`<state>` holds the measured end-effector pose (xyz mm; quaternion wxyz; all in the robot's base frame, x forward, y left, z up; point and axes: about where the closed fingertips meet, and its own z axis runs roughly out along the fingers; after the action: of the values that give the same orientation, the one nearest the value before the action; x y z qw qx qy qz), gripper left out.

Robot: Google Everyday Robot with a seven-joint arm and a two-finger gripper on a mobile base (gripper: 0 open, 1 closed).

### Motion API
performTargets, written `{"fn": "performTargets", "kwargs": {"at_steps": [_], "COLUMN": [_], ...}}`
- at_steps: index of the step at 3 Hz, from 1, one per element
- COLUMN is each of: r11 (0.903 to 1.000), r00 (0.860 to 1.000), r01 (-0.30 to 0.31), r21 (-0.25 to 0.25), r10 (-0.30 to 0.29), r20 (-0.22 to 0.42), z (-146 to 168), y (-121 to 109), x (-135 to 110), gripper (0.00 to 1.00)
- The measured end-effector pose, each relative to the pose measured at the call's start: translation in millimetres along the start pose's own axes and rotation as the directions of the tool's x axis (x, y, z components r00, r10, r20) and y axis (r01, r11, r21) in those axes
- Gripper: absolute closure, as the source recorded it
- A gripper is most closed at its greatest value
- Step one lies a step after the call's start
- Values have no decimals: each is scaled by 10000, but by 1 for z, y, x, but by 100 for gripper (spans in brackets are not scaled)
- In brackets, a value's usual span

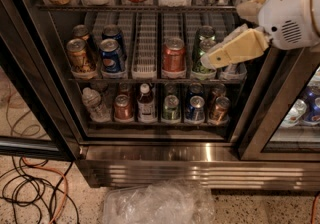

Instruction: Pick water bottle from top shelf of fridge

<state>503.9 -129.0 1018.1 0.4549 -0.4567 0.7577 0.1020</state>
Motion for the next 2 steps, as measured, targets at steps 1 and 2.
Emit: {"fn": "performTargets", "kwargs": {"at_steps": [1,2], "r11": [9980,9936], "r00": [9929,9694], "r01": [553,712], "r21": [307,876], "r10": [-582,-896], "r20": [1035,2284], "z": [36,60], "y": [-14,-24], "x": [-31,-66], "gripper": [16,0]}}
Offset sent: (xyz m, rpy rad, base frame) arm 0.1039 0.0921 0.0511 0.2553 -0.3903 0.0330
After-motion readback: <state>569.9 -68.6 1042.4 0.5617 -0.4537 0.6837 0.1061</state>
